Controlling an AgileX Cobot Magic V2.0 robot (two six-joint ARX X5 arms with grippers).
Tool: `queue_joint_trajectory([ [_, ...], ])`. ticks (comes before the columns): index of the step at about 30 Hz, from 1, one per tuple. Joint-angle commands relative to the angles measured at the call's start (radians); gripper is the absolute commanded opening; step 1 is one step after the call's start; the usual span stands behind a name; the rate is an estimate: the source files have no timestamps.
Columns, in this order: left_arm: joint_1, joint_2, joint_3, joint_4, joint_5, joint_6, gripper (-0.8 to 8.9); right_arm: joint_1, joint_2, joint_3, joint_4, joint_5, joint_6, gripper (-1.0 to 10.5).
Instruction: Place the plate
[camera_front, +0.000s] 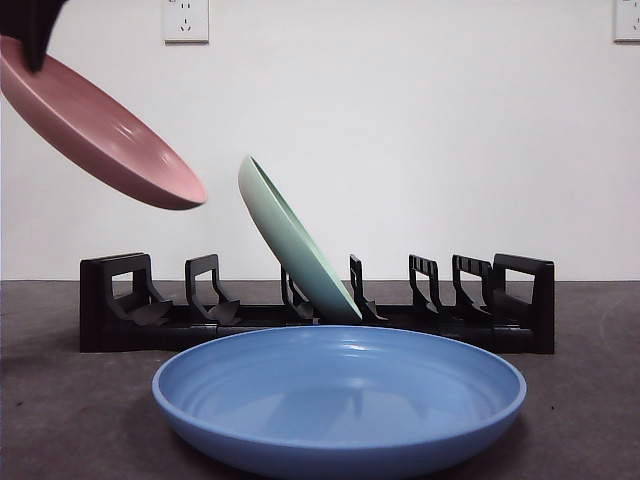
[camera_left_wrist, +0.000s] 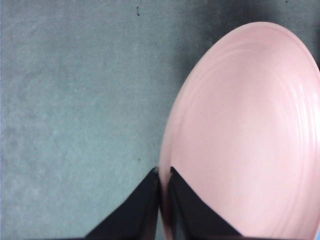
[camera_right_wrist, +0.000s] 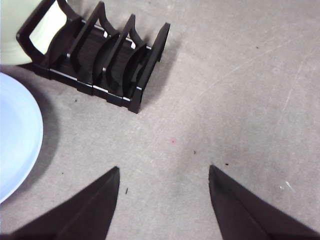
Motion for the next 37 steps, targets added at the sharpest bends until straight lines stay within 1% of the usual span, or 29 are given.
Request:
queue_joint_trajectory([
  [1, -0.018, -0.050, -0.042, 0.011, -0.005, -0.031, 0.16, 0.002, 0.006, 0.005, 0.002, 0.000, -0.005, 2.8],
  [8, -0.070, -0.277, -0.358, 0.093, 0.002, -0.079, 0.16, 0.002, 0.006, 0.005, -0.012, 0.000, -0.003, 2.8],
  [11, -0.102, -0.389, -0.478, 0.112, 0.003, -0.124, 0.15, 0.002, 0.006, 0.005, -0.013, 0.000, -0.003, 2.8],
  [17, -0.150, -0.560, -0.631, 0.135, 0.014, -0.209, 0.15, 0.002, 0.006, 0.005, -0.012, -0.001, -0.003, 2.8],
  [20, -0.162, -0.610, -0.694, 0.166, 0.075, -0.244, 0.14, 0.002, 0.006, 0.005, -0.013, -0.001, -0.003, 2.8],
  [26, -0.185, -0.641, -0.840, 0.292, 0.278, -0.313, 0.14, 0.002, 0.006, 0.005, -0.013, -0.001, -0.003, 2.8],
  [31, -0.231, -0.616, -0.943, 0.449, 0.394, -0.362, 0.14, 0.002, 0.006, 0.005, -0.013, -0.001, -0.002, 2.8],
  [37, -0.294, -0.504, -0.956, 0.549, 0.404, -0.372, 0.14, 0.002, 0.006, 0.005, -0.012, -0.001, 0.005, 2.8],
])
